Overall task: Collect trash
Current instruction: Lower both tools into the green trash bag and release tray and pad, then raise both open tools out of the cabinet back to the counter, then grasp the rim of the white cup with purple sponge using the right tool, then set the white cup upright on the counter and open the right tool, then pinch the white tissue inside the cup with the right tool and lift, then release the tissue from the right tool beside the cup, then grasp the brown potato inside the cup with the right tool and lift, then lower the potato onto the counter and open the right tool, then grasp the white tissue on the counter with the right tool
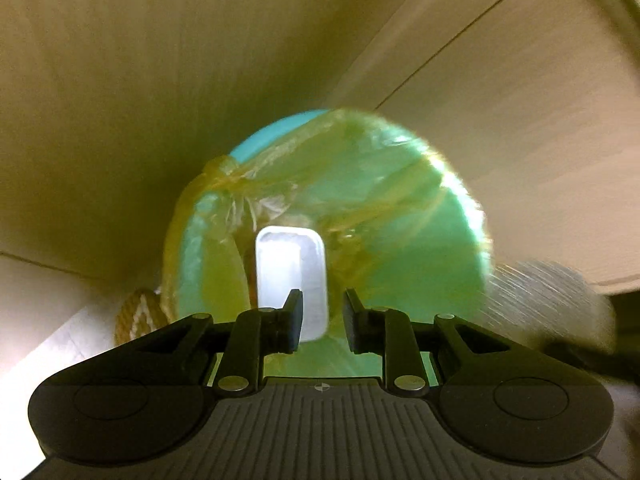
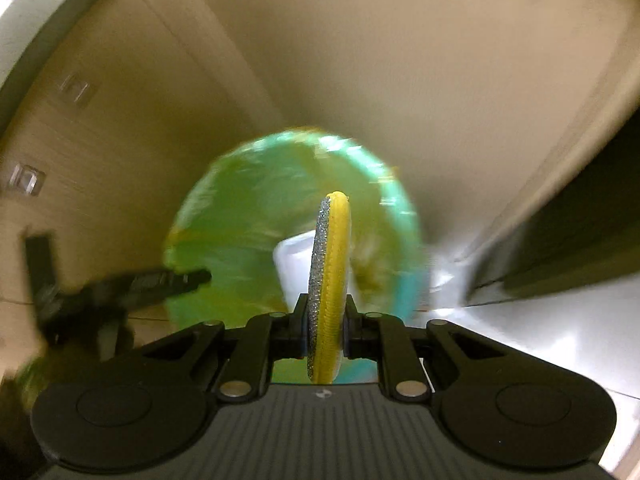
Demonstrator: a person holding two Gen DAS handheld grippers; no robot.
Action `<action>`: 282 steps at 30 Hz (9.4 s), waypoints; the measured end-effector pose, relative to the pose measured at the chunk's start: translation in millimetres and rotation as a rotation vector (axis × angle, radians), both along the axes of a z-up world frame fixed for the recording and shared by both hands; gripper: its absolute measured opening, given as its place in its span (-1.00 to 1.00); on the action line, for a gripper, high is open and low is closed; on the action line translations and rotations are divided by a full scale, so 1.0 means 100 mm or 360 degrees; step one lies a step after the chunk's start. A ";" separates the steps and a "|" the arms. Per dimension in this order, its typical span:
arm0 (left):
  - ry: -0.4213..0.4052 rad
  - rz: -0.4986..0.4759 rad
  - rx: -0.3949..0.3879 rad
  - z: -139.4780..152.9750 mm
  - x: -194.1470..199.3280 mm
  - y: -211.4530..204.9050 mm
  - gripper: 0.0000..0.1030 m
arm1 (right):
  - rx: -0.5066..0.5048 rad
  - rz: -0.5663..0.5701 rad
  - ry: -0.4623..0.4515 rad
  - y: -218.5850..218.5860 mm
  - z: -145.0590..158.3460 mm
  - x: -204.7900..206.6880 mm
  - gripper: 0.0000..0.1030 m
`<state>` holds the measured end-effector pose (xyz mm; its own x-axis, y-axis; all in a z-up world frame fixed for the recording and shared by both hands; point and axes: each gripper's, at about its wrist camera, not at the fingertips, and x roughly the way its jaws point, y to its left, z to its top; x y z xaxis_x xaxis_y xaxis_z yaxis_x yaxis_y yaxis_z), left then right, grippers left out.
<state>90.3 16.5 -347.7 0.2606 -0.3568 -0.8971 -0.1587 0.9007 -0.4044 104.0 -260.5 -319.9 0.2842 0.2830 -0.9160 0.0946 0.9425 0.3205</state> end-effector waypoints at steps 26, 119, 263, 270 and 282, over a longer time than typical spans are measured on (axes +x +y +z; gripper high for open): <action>-0.0590 0.0098 0.0047 2.28 -0.03 0.63 -0.52 | 0.0180 0.0001 -0.0137 0.41 0.91 0.60 -0.36; -0.0895 0.0191 -0.0065 2.98 0.91 1.32 -0.52 | 0.0045 0.0387 -0.0916 1.40 2.88 1.93 -0.23; -0.0964 0.0332 0.0117 3.05 1.16 1.62 -0.53 | -0.0106 0.0432 -0.1019 1.93 2.32 1.74 -0.21; -0.1020 0.0217 0.0105 3.11 1.31 1.48 -0.53 | -0.0092 0.0370 -0.0985 1.80 2.30 1.60 -0.21; -0.0996 0.0417 0.0163 3.12 1.07 1.76 -0.53 | 0.0014 0.0662 -0.1077 2.14 2.36 1.35 0.04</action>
<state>197.2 192.0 -35.3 0.8071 -0.1327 -0.5753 -0.1407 0.9031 -0.4057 238.9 -46.3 -84.3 0.6476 0.4949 -0.5794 -0.4827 0.8548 0.1905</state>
